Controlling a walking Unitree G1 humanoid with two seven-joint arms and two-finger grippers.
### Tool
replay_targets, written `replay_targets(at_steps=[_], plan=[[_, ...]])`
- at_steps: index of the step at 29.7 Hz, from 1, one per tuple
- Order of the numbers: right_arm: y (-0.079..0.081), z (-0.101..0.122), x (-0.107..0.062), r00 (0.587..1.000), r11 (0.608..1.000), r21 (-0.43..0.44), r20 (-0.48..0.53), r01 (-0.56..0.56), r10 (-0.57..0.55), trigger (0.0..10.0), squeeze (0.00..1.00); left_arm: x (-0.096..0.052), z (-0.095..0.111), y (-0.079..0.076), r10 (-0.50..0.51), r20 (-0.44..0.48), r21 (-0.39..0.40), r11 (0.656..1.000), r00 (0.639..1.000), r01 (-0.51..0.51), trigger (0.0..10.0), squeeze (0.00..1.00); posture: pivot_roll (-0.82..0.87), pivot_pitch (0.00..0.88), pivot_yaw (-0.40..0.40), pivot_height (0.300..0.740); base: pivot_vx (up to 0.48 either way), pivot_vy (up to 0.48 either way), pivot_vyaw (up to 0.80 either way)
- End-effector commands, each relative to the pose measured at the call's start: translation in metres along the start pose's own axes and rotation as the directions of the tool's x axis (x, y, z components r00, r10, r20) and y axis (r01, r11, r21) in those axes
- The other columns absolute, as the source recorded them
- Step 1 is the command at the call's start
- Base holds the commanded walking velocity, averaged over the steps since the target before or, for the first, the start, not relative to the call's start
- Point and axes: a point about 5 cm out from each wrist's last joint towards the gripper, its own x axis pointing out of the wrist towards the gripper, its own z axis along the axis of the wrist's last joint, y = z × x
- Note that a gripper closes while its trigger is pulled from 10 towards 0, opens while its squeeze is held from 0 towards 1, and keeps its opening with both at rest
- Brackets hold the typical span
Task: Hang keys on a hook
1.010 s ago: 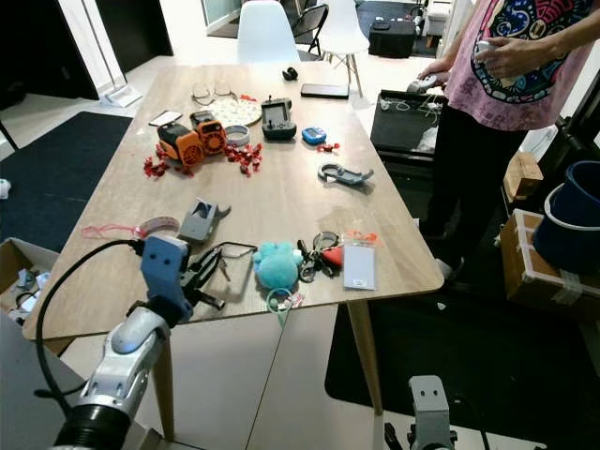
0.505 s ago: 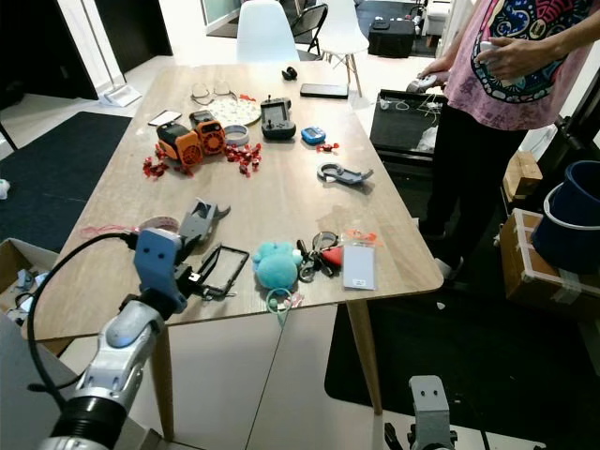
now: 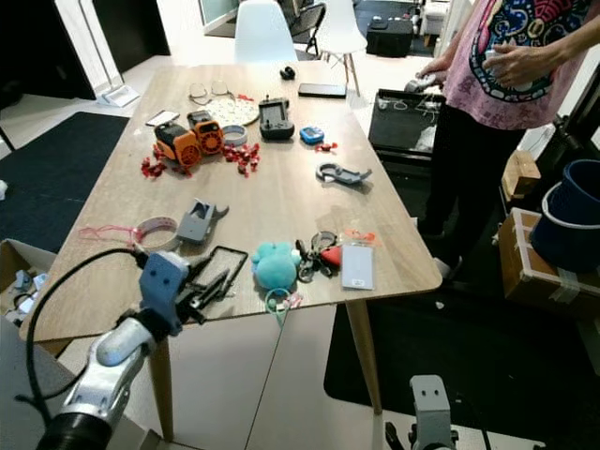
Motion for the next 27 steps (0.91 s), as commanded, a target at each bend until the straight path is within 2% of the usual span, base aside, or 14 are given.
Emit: replay_targets(at_steps=[1,9,13,20,27], plan=[[-0.002,-0.006,-0.002,1.0,1.0,0.015,-0.018,0.01,-0.01,10.0,0.0,-0.005,-0.004,-0.001,-0.006,-0.021,0.036,0.999,1.0,0.006,10.0,0.0,0.02,0.093,-0.006,0.74,0.0,0.0,0.0],[0.0,-0.005,-0.001,1.0,1.0,0.015,-0.014,0.006,-0.006,10.0,0.0,-0.008,-0.013,-0.009,-0.024,-0.052,0.068,0.997,0.998,0.028,10.0,0.0,0.02,0.087,-0.005,0.74,0.0,0.0,0.0],[0.0,-0.004,-0.001,1.0,1.0,0.015,-0.013,0.006,-0.005,10.0,0.0,-0.008,-0.016,-0.009,0.005,-0.069,0.091,0.996,0.998,0.002,10.0,0.0,0.02,0.086,-0.004,0.74,0.0,0.0,0.0],[0.0,-0.005,-0.001,1.0,1.0,0.016,-0.014,0.006,-0.006,10.0,0.0,-0.008,-0.021,-0.007,0.041,-0.102,0.07,0.997,0.994,-0.034,10.0,0.0,0.02,0.092,-0.004,0.74,0.0,0.0,0.0],[0.0,-0.006,-0.001,1.0,1.0,0.017,-0.016,0.007,-0.007,10.0,0.0,-0.01,-0.025,-0.008,0.013,-0.127,0.04,0.999,0.992,-0.008,10.0,0.0,0.02,0.096,-0.003,0.74,0.0,0.0,0.0]])
